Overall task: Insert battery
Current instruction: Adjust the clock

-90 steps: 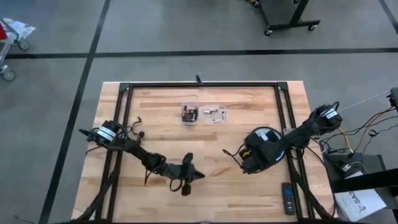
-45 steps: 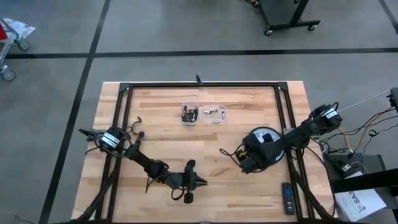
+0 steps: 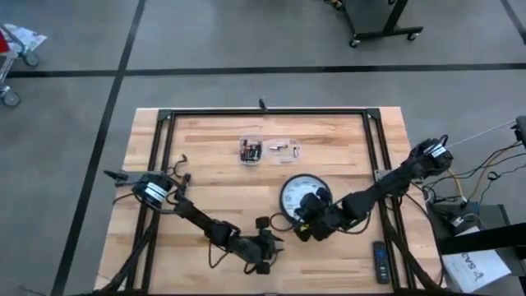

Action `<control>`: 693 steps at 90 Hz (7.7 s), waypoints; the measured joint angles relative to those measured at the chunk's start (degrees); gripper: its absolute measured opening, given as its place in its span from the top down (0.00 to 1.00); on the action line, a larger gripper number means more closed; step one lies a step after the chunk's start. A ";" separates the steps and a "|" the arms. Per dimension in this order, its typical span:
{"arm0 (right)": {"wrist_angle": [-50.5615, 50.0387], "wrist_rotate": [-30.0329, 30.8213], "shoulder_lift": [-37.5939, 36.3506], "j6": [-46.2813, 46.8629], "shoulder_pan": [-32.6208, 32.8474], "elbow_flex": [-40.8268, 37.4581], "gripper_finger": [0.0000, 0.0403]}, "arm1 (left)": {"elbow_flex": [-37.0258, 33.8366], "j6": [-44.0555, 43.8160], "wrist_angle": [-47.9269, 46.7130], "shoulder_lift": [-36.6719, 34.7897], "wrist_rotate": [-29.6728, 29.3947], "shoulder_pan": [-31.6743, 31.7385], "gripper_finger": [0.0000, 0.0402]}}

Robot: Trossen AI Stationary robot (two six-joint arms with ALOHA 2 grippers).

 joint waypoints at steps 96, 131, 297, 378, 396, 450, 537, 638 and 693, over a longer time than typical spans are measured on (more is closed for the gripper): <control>-30.63 -21.53 -3.63 -21.64 -9.31 -4.41 0.69 | -4.99 3.30 -21.97 -8.35 11.41 16.73 0.43; -21.71 -30.37 1.33 -30.64 -12.40 -4.07 0.54 | -5.12 7.56 -22.32 -9.75 16.41 20.10 0.45; 4.04 -17.65 6.34 -23.53 1.39 0.34 0.43 | -12.91 -7.58 -45.36 -23.62 20.42 6.07 0.52; 10.84 -14.87 12.04 -27.25 -0.48 0.89 0.45 | -20.52 -11.60 -35.88 -30.01 17.39 4.12 0.56; 1.70 -13.00 11.85 -27.45 -0.48 3.50 0.48 | -18.37 -11.46 -42.34 -33.20 16.93 4.19 0.56; 1.53 -7.53 15.06 -27.19 2.79 4.49 0.34 | -24.21 -7.64 -41.72 -32.28 15.66 11.79 0.58; -5.56 7.49 18.29 -36.40 3.04 14.33 0.25 | -32.42 -7.86 -21.47 -32.30 17.47 10.97 0.66; -5.88 21.40 18.16 -22.22 3.45 14.78 0.13 | -32.42 -8.82 -20.39 -32.30 20.35 10.82 0.73; -10.87 20.99 18.14 -10.26 3.54 14.71 0.13 | -32.57 -8.51 -21.68 -33.83 23.30 10.69 0.60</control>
